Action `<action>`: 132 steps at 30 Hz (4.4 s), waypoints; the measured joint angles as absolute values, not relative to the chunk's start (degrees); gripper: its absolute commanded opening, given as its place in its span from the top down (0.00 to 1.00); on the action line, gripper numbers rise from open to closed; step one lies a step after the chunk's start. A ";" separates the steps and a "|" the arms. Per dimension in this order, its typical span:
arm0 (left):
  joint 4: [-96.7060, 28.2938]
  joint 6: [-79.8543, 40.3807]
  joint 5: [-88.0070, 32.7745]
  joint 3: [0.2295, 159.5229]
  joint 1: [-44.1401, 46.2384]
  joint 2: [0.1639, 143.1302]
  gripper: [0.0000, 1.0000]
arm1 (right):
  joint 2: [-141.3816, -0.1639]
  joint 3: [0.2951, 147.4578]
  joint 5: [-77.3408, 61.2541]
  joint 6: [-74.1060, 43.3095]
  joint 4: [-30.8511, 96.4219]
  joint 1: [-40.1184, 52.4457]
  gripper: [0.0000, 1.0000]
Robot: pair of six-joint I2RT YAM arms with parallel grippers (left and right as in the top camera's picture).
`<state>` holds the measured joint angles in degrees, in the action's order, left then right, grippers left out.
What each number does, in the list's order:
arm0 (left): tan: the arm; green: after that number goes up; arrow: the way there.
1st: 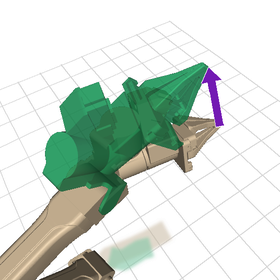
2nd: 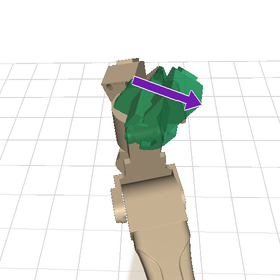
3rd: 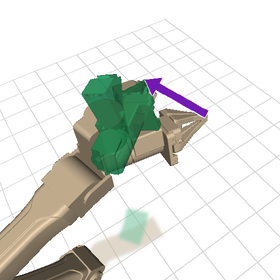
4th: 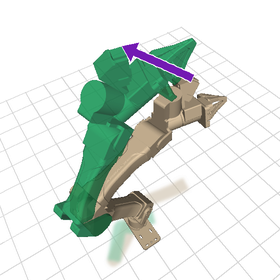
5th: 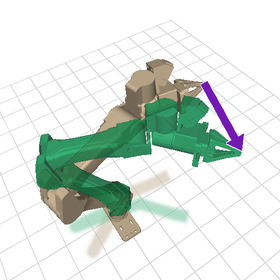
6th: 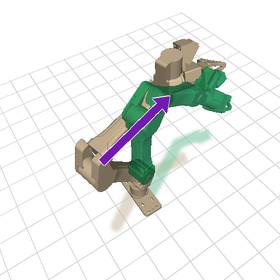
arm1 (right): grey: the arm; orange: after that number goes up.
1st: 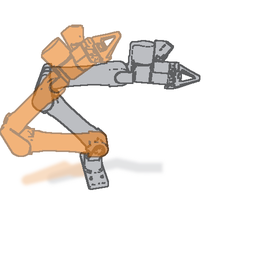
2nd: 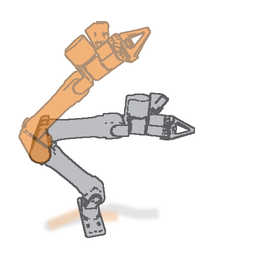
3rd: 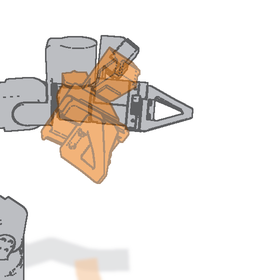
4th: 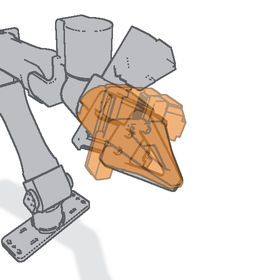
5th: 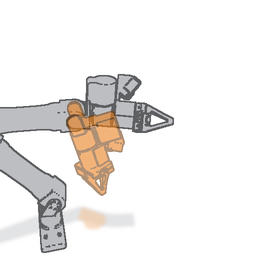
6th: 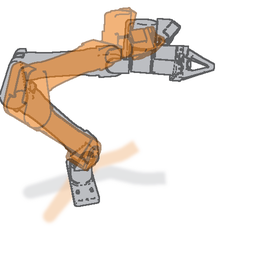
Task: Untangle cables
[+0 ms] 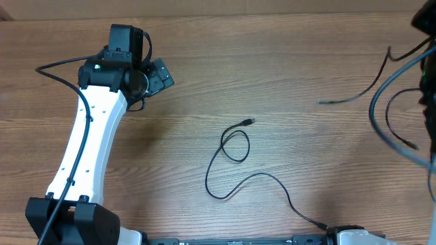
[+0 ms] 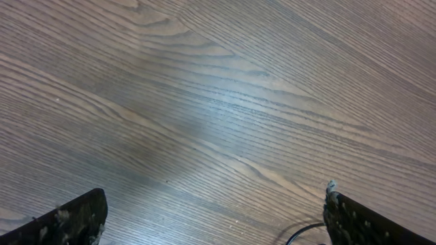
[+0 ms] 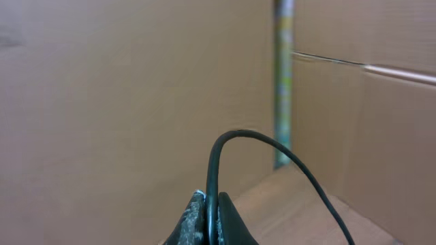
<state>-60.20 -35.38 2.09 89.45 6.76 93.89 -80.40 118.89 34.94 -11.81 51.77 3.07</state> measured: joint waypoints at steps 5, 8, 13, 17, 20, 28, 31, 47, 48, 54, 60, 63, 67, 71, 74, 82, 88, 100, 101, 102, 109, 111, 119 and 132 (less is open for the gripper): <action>-60.23 -35.38 2.09 89.45 6.76 93.89 0.00 | -85.47 118.89 33.80 -11.90 51.51 -0.78 0.96; -60.20 -35.38 2.09 89.45 6.76 93.89 0.00 | -89.41 118.89 32.97 -11.97 50.61 -2.39 0.96; -60.20 -35.38 2.09 89.45 6.76 93.89 0.00 | -95.53 118.89 32.32 -11.97 47.42 -4.97 0.96; -60.20 -35.38 2.09 89.45 6.76 93.89 0.00 | -99.88 118.89 31.94 -11.97 45.06 -7.33 0.96; -60.20 -35.38 2.11 89.45 6.76 93.89 0.00 | -102.61 118.89 31.86 -11.97 44.62 -9.39 0.96; -60.20 -35.38 2.11 89.45 6.76 93.89 0.00 | -110.19 118.89 31.75 -11.94 44.62 -18.61 0.96; -60.20 -35.38 2.11 89.45 6.76 93.89 0.00 | -112.64 118.89 31.75 -12.43 44.62 -22.44 0.96; -60.20 -35.38 2.09 89.45 6.76 93.89 0.00 | -118.06 118.87 19.33 -17.72 42.76 -44.29 0.96; -60.20 -35.38 2.09 89.45 6.76 93.89 0.00 | -118.06 118.89 18.15 -18.06 42.61 -45.17 0.96; -60.20 -35.38 2.09 89.45 6.76 93.89 0.01 | -118.06 118.89 12.97 -19.25 41.50 -47.05 0.96; -60.20 -35.38 2.11 89.45 6.76 93.89 0.00 | -118.26 118.89 10.85 -19.84 41.63 -46.35 0.71; -60.20 -35.38 2.09 89.45 6.76 93.89 0.00 | -118.58 118.89 10.55 -19.94 42.11 -46.11 0.29; -60.20 -35.38 2.09 89.45 6.76 93.89 0.00 | -118.72 118.87 10.13 -19.64 43.35 -46.09 0.06; -60.20 -35.38 2.11 89.45 6.76 93.89 0.00 | -118.72 118.89 8.03 -19.68 46.37 -46.09 0.00; -60.20 -35.38 2.09 89.45 6.76 93.89 0.00 | -118.72 118.89 5.91 -19.73 48.62 -46.02 0.00; -60.20 -35.38 2.11 89.45 6.76 93.89 0.01 | -118.43 118.89 -0.82 -19.68 52.47 -44.16 0.00; -60.20 -35.38 2.11 89.45 6.76 93.89 0.00 | -115.24 118.87 -5.17 -19.20 55.81 -39.72 0.00; -60.20 -35.38 2.11 89.45 6.76 93.89 0.00 | -107.00 118.91 -11.42 -13.32 67.94 -25.19 0.00; -60.20 -35.38 2.09 89.45 6.76 93.89 0.00 | -107.00 118.89 -11.79 -12.88 68.93 -24.03 0.00; -60.20 -35.38 2.11 89.45 6.76 93.89 0.00 | -107.00 118.89 -12.01 -12.25 70.22 -22.35 0.00; -60.20 -35.38 2.09 89.45 6.76 93.89 0.01 | -107.00 118.91 -13.08 -10.59 76.79 -12.62 0.00; -60.20 -35.38 2.11 89.45 6.76 93.89 0.00 | -107.00 118.91 -13.26 -10.41 79.05 -9.74 0.00; -60.20 -35.38 2.09 89.45 6.76 93.89 0.00 | -107.00 118.89 -13.34 -10.26 86.13 2.07 0.00; -60.20 -35.38 2.09 89.45 6.76 93.89 0.00 | -106.98 106.89 -13.30 -9.15 86.98 15.88 0.00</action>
